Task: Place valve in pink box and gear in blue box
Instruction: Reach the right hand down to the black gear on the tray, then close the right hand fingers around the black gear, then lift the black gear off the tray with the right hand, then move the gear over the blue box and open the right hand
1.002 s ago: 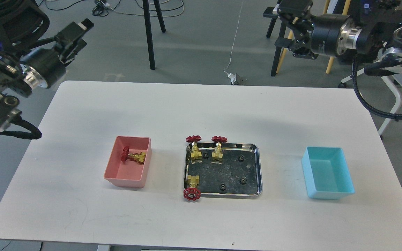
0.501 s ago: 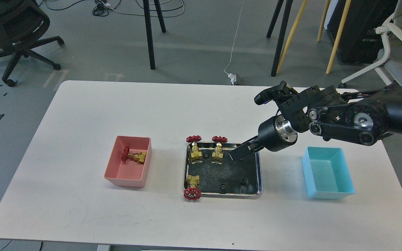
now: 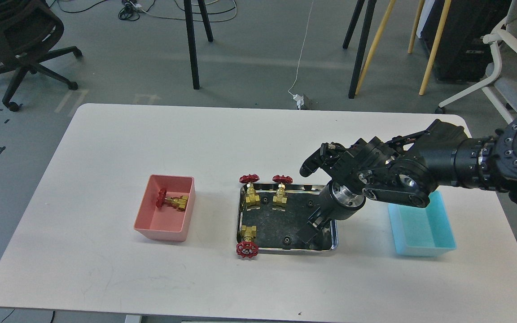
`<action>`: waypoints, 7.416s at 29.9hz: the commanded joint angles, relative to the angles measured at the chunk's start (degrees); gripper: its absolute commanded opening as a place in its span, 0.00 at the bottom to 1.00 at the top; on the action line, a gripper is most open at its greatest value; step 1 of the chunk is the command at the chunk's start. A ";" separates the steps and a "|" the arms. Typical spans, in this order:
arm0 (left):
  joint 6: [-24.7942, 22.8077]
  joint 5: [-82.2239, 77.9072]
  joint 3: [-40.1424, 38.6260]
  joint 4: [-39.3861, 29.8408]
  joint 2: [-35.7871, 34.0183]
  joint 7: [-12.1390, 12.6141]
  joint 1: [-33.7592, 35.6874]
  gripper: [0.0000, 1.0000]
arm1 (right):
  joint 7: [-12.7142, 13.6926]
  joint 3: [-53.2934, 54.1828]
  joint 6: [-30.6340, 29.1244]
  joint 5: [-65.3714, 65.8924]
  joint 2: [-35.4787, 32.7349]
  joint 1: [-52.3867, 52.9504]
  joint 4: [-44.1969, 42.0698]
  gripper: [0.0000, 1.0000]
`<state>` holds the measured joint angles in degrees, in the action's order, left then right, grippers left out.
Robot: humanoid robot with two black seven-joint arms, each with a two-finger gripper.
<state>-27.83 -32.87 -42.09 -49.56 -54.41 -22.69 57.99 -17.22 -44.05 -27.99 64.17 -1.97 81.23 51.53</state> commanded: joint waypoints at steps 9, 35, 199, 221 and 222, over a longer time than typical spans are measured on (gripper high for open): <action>1.02 0.00 -1.15 0.08 -0.26 0.01 0.02 0.94 | -0.61 -2.79 -0.01 -0.01 1.97 -2.13 -5.47 0.89; 0.84 0.00 -2.30 2.37 -1.23 -0.34 0.02 0.94 | -1.67 -5.43 -0.01 -0.45 1.97 -1.96 -5.56 0.77; 1.90 -0.53 -1.42 5.09 2.29 0.45 0.90 0.94 | -4.49 16.98 -0.01 -7.57 -50.93 -8.62 12.98 0.19; 1.90 -0.44 -1.42 5.00 2.03 0.54 0.90 0.94 | -3.96 17.59 -0.01 -7.30 -47.07 -12.77 11.67 0.70; 1.90 -0.44 -1.42 5.00 1.94 0.54 0.90 0.94 | -3.96 17.59 -0.01 -7.39 -47.07 -12.77 11.49 0.70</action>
<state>-25.84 -33.31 -43.51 -44.55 -52.16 -22.17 58.96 -21.18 -26.46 -27.99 56.97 -49.50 68.37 63.32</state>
